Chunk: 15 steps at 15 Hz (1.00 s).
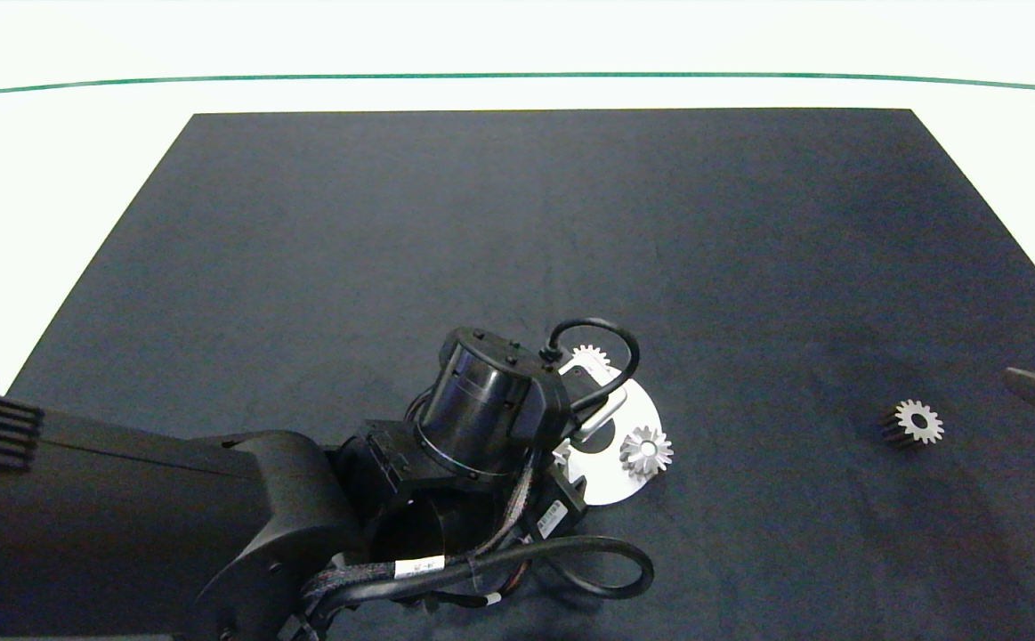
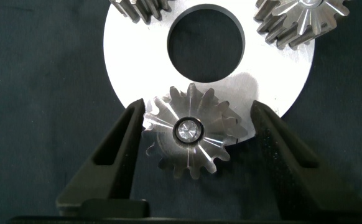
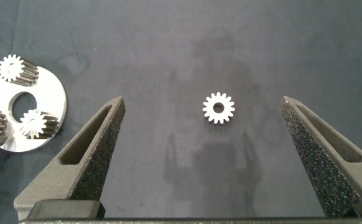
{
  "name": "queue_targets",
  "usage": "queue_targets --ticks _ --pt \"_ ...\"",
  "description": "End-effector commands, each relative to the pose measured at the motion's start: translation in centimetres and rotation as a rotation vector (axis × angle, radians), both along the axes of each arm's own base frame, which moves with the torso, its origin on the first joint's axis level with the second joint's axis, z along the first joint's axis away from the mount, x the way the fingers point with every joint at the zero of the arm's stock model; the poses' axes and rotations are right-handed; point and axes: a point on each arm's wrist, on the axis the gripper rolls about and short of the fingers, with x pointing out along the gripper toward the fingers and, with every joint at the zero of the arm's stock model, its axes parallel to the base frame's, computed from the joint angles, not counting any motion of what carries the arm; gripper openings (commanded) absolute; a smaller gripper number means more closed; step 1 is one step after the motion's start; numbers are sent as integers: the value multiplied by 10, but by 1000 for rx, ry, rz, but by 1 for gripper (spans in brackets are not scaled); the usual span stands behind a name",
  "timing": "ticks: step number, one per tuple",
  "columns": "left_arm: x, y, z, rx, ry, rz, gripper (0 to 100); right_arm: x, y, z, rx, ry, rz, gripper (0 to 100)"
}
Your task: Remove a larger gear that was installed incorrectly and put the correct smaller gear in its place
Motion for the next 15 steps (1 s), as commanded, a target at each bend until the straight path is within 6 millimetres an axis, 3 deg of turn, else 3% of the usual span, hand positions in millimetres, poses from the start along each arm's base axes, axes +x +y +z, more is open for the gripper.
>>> queue_targets --ticks 1,15 --pt "1 0 -1 4 -1 2 60 0 0 0 0 0 1 100" --pt "2 0 -4 11 5 6 32 0 0 0 0 0 0 100"
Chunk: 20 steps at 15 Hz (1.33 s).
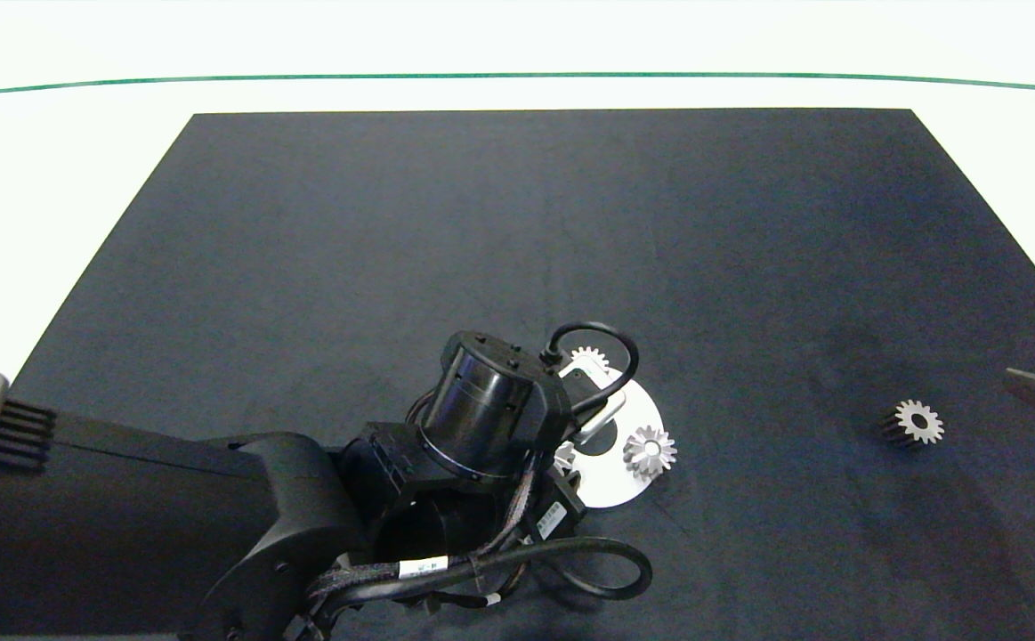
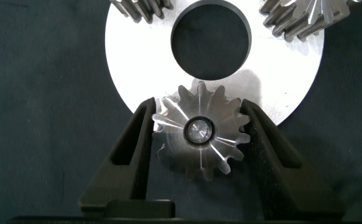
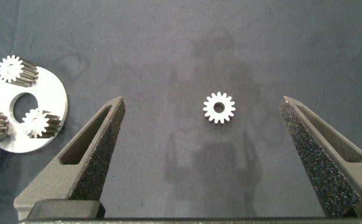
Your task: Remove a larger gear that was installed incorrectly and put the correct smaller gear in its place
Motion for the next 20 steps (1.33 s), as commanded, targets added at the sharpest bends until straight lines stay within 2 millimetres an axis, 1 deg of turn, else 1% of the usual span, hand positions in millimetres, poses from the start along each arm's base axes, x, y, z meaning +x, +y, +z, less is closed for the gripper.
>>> queue_targets --ticks 1,4,12,20 --pt "1 1 -1 3 -1 5 30 0 0 0 0 -2 -1 100" --pt "0 2 -2 14 7 4 25 0 0 0 0 -2 -1 100" --pt "0 2 2 10 5 4 25 0 0 0 0 -2 -1 100" --pt "-1 3 12 11 19 9 25 -1 0 1 -1 -6 2 100"
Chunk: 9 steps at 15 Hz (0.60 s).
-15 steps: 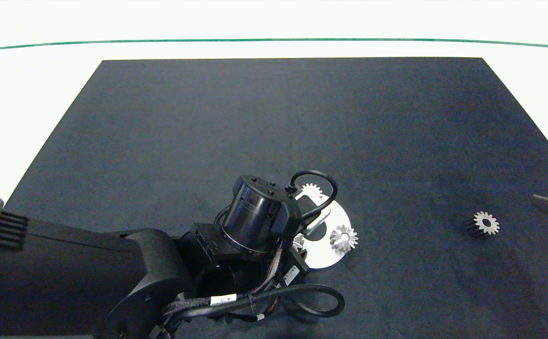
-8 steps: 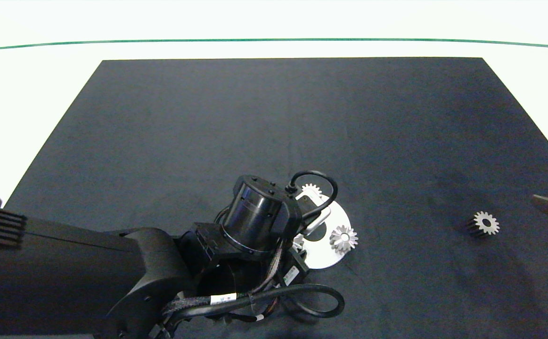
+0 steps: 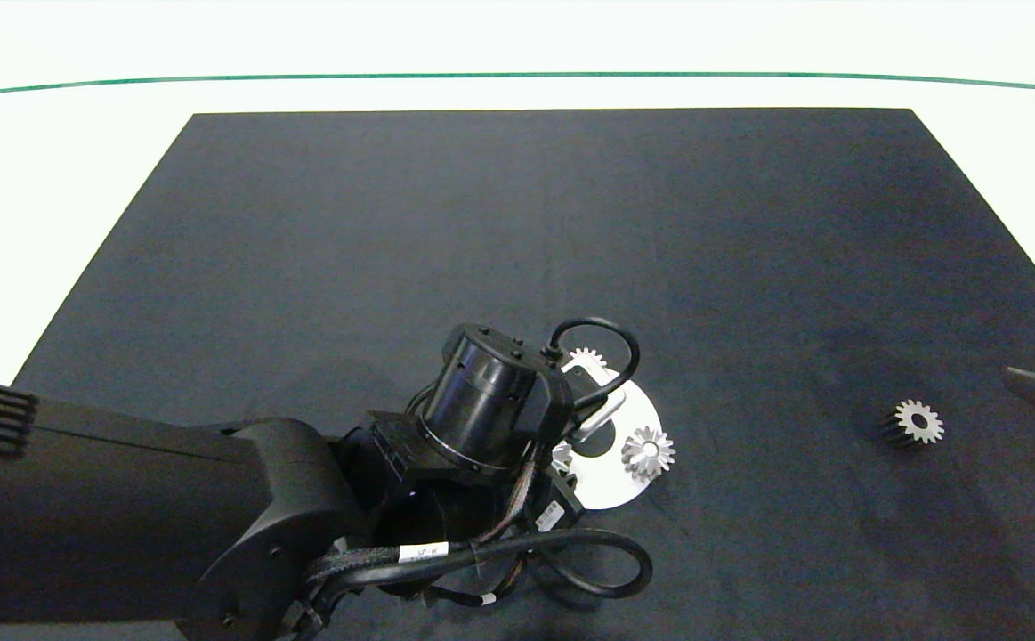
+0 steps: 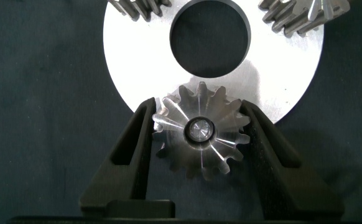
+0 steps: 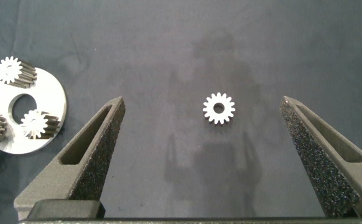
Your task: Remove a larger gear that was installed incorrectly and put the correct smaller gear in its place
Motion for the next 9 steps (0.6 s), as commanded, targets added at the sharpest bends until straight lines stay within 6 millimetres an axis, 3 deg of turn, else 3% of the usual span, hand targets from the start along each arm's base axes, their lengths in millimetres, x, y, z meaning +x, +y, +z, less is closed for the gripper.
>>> queue_targets --ticks 1,9 --pt "0 1 8 -18 -12 6 25 -1 0 0 1 -3 0 100" --pt "-7 8 24 -12 -6 3 25 0 0 1 0 -13 1 100"
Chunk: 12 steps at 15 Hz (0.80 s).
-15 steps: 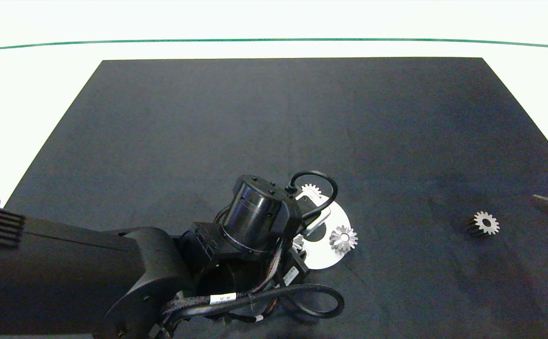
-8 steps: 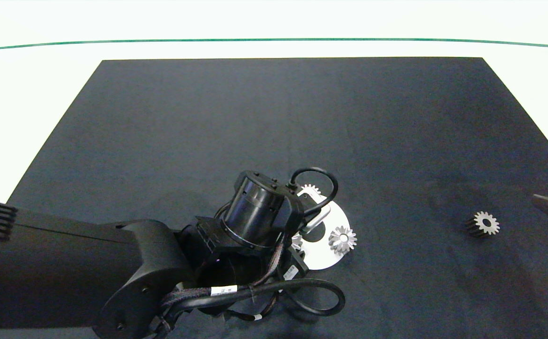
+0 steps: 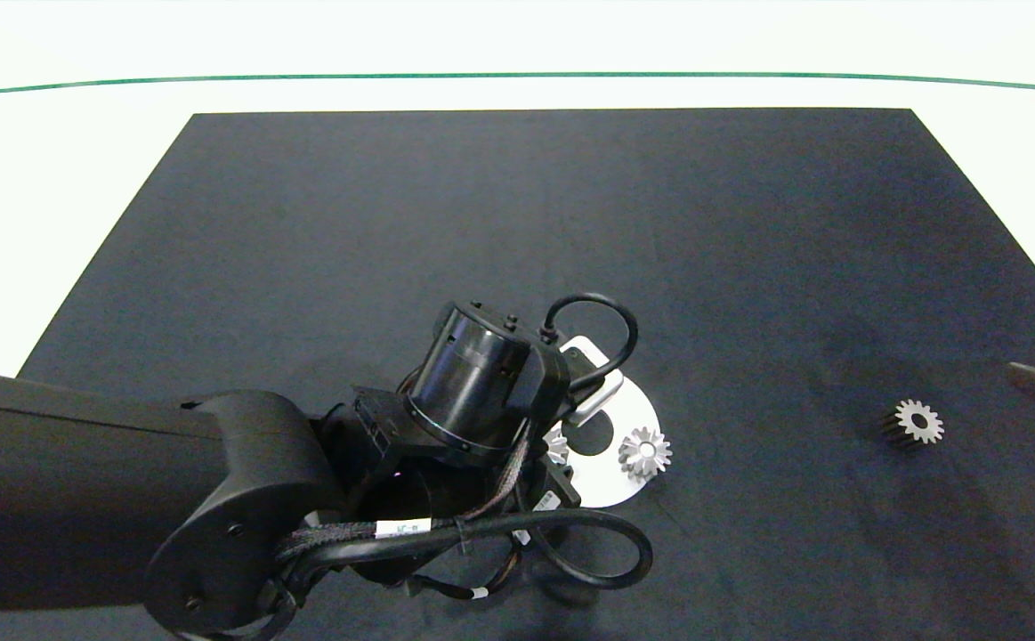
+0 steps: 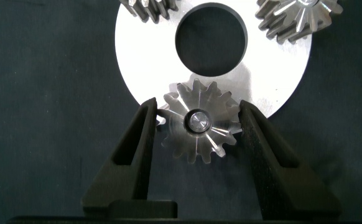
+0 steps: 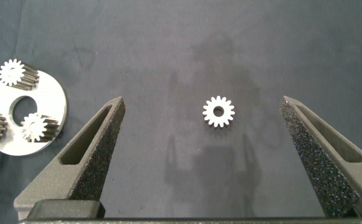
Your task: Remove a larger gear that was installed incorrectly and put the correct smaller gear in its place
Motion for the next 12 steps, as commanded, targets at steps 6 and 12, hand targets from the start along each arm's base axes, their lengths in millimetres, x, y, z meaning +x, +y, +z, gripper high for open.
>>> queue_targets --ticks 6,12 --pt "-5 3 1 6 12 3 25 0 0 -1 0 3 0 100" --pt "-6 1 1 4 10 -5 100 0 0 -1 0 3 0 100"
